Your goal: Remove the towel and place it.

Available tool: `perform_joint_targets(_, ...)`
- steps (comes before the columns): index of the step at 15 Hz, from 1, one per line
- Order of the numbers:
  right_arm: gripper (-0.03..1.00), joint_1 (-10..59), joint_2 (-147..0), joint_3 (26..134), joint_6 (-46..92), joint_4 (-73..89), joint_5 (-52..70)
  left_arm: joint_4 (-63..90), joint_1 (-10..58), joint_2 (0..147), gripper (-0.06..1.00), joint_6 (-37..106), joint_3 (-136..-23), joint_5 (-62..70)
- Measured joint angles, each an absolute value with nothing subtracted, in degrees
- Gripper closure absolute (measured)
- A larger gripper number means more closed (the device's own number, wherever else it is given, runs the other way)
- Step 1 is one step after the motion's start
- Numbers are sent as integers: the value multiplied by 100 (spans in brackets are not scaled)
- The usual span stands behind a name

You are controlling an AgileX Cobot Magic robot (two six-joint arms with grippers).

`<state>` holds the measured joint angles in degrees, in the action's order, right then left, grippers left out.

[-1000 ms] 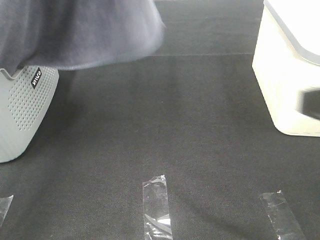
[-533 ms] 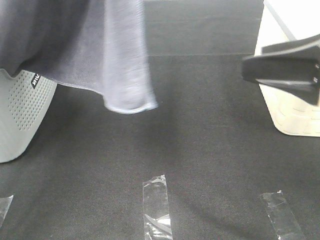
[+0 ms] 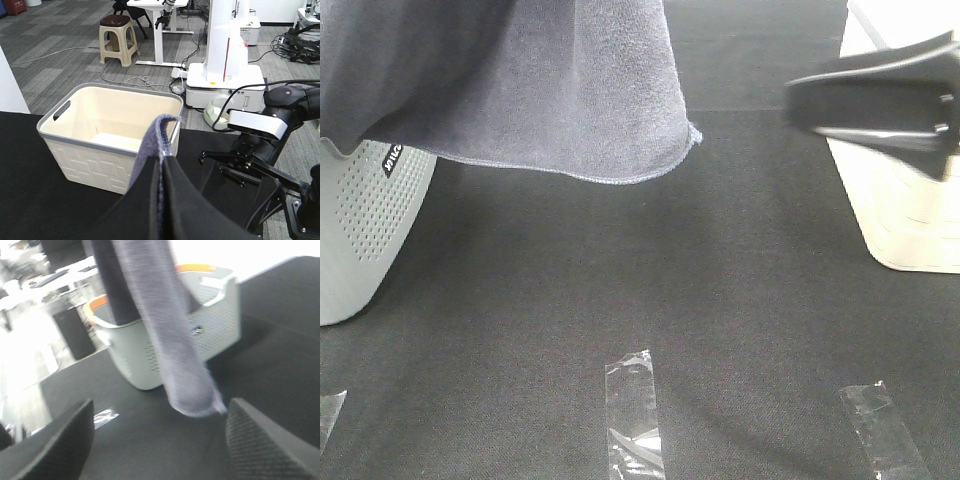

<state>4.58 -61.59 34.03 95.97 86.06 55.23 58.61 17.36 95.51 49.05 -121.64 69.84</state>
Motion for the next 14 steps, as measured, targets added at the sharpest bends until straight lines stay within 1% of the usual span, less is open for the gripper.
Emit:
perform_joint_targets(2,27,1324,-6199,3592,9672,8634,4629,5930,1736,9551,94,4905,-12164,6990)
perform_joint_targets(4,27,2160,-6377,3804,9700,8686,3358,5942,1736,9551,94,4905,-12164,6996)
perform_joint_targets(6,25,2544,-6824,4045,9712,8732,3197,5982,1736,9551,94,4905,-12164,6996)
perform_joint_targets(8,25,2716,-7357,4228,9712,8812,3209,5993,1736,9551,94,4905,-12164,6996)
perform_joint_targets(12,25,2722,-8119,4532,9712,9024,3214,5993,1736,9551,94,4905,-12164,6996)
perform_joint_targets(14,30,2722,-8165,4544,9712,9064,3369,5982,1736,9551,94,4905,-12164,6996)
